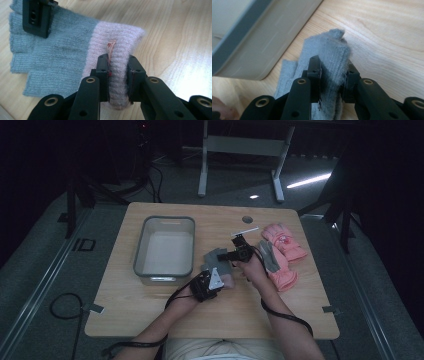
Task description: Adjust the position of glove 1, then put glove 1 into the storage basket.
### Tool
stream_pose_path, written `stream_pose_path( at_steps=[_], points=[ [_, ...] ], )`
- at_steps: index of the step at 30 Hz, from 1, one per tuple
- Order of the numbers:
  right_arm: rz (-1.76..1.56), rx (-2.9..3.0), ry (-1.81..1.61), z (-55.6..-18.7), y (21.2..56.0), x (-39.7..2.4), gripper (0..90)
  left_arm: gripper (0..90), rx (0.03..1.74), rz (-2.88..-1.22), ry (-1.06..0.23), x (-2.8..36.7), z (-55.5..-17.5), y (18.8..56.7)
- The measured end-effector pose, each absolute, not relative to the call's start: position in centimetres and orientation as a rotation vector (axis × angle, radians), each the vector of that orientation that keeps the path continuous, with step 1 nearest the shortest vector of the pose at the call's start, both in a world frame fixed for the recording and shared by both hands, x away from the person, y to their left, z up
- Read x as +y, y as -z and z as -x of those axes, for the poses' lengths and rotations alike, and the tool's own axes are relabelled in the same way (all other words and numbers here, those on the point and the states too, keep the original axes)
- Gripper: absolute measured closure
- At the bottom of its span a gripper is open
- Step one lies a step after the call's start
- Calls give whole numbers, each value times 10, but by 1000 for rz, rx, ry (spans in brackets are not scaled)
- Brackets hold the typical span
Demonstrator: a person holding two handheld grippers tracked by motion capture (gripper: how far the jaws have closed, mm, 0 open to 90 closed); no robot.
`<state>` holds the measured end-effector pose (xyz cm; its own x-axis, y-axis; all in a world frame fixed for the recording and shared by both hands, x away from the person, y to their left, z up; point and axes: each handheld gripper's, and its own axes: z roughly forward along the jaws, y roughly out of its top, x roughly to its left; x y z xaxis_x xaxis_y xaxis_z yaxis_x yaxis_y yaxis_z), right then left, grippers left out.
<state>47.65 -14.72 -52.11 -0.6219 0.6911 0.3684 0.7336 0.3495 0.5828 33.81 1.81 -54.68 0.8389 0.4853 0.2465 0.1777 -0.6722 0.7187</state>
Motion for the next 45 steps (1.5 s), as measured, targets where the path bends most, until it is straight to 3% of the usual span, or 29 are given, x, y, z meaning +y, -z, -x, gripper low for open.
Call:
stream_pose_path(
  at_steps=[16, 28, 45],
  points=[
    [1301, -2531, 1273, -466, 475, -162, 739, 753, 367, -2275, -619, 20, -333, 496],
    [1263, -2575, 1335, -465, 439, -149, 739, 752, 324, -2299, -619, 41, -340, 458],
    [1145, -2640, 1368, -476, 414, -77, 739, 752, 392, -2322, -635, 101, -350, 440]
  ],
)
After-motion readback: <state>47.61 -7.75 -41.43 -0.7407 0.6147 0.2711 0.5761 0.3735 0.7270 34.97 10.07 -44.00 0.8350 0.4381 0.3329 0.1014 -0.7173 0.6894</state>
